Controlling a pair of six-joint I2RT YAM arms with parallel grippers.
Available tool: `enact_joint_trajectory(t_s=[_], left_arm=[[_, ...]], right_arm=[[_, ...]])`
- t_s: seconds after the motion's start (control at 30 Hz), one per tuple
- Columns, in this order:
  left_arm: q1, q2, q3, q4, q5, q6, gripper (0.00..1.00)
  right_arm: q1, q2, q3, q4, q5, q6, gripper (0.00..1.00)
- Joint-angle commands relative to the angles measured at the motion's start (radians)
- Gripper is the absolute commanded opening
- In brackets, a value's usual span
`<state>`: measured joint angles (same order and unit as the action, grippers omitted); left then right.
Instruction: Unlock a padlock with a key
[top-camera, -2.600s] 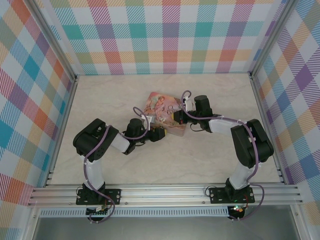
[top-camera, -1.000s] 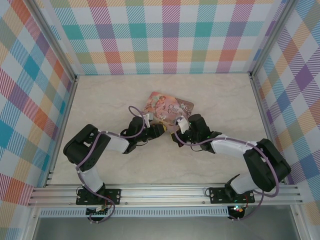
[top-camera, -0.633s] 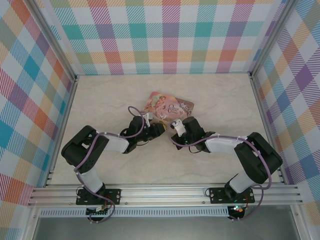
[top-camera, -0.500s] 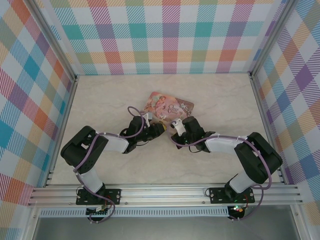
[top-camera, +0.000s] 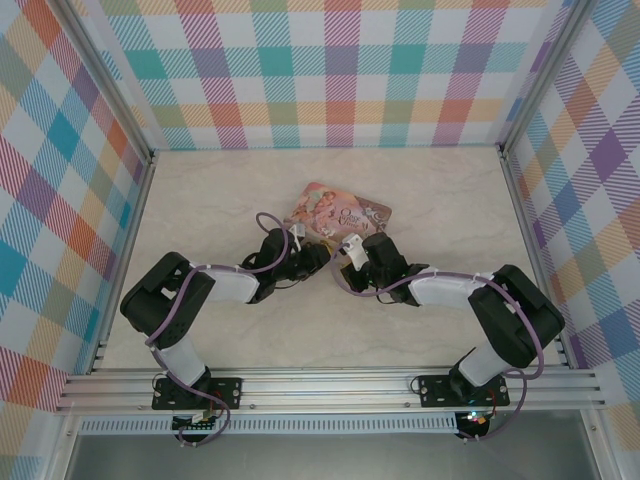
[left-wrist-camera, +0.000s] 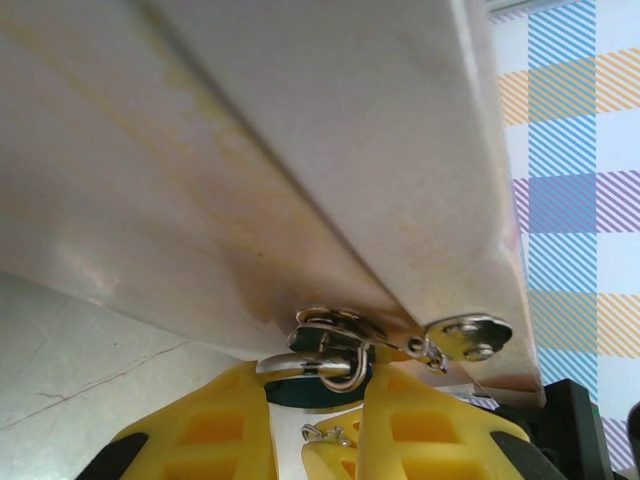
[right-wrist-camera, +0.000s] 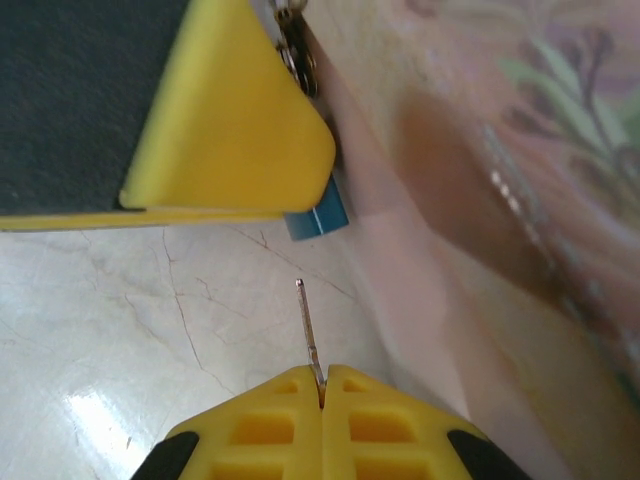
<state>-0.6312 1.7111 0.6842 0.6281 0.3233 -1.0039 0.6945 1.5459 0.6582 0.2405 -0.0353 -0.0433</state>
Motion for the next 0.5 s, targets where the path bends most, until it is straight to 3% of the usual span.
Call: enact_joint_trajectory(t_s=[0.0,0.47], left_arm=[[-0.026,-0.045,0.04,0.003,0.08,-0.022,0.05],[-0.03,-0.05,0.052,-0.027,0.106,-0.026,0.02]], right_arm=[[0.006,-0.032,-0.006,0.05,0.016,-0.039,0.06],[0.007,-0.012,0.026,0.043,0.056,-0.076,0.06]])
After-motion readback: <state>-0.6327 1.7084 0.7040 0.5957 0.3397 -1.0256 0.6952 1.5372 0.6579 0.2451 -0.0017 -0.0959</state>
